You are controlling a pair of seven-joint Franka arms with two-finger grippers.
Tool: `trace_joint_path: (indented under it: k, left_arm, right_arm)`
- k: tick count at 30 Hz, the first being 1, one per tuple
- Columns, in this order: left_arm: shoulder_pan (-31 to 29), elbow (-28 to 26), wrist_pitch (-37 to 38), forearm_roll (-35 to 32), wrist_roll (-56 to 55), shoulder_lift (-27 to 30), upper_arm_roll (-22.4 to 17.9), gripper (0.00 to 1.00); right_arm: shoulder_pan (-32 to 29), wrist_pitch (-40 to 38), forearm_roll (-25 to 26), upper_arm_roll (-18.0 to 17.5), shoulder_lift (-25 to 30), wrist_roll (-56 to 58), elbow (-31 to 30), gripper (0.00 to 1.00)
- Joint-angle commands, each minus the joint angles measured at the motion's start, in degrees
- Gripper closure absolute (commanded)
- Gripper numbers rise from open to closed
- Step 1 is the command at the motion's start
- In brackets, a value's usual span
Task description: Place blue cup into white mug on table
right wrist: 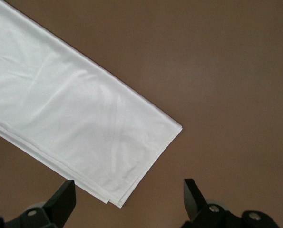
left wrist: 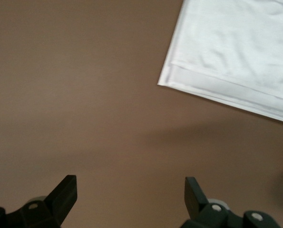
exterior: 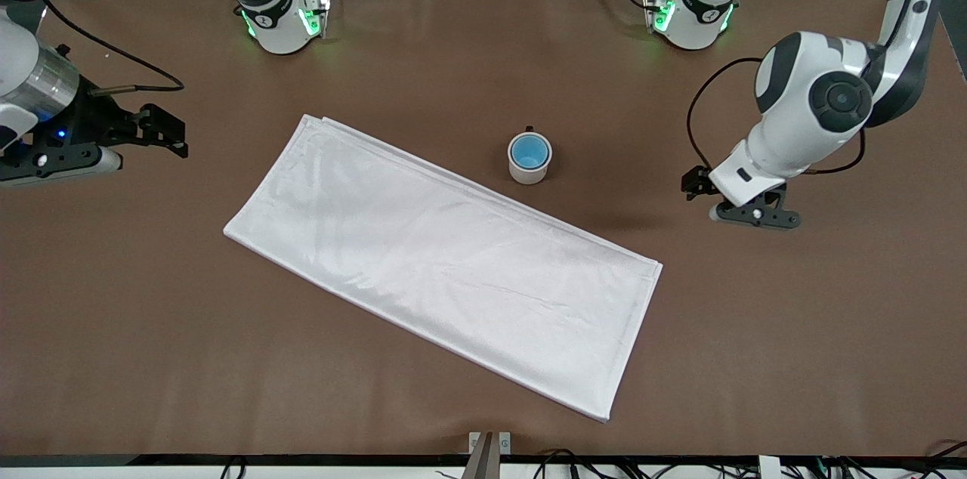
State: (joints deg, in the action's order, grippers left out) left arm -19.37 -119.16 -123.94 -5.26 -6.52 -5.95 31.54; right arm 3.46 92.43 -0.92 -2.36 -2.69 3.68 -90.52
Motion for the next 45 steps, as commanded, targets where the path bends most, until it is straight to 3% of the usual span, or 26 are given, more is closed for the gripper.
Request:
trace_joint_path:
  k: [1, 6, 12, 15, 20, 22, 35, 45]
  left_arm:
    - [-3.3, -3.7, -0.17, 1.56, 1.42, 5.06, 0.36, 0.0]
    - [-7.25, -3.8, 1.5, 1.56, 4.4, 7.8, 0.27, 0.0]
    - [-7.17, 6.9, 7.29, 1.65, 4.76, 4.38, -0.25, 0.0]
    - [-1.92, 14.72, 13.88, 1.48, 4.59, 1.31, -4.89, 0.0]
    - [14.08, 26.42, 24.16, 0.95, 4.59, -2.74, -19.31, 0.0]
    - [16.29, 29.06, 27.15, 1.39, 4.59, -3.01, -21.34, 0.0]
    - [17.27, 30.39, 30.5, 2.18, 10.56, 2.69, -21.61, 0.0]
    - [17.18, 30.21, 38.06, 2.97, 11.18, 4.81, -21.79, 0.0]
  right_arm:
    - [-0.38, 0.12, -1.01, -0.02, -0.12, 0.1, 0.61, 0.0]
    - [-1.17, 0.12, -1.01, -0.02, -0.03, 0.36, 1.31, 0.0]
    - [-1.53, 0.03, -1.01, -0.02, 0.41, 0.45, 1.4, 0.0]
    - [-1.61, 0.12, -1.01, -0.02, 0.58, 0.45, 1.4, 0.0]
    - [-1.61, 0.03, -1.01, -0.02, 1.02, 0.54, 2.1, 0.0]
    - [-1.7, 0.12, -1.01, -0.02, 1.46, 0.45, 2.19, 0.0]
    - [-1.79, -0.76, -0.92, -0.11, 3.48, 0.54, 2.1, 0.0]
    - [-2.23, -1.99, -0.92, -0.46, 3.57, 0.36, 2.1, 0.0]
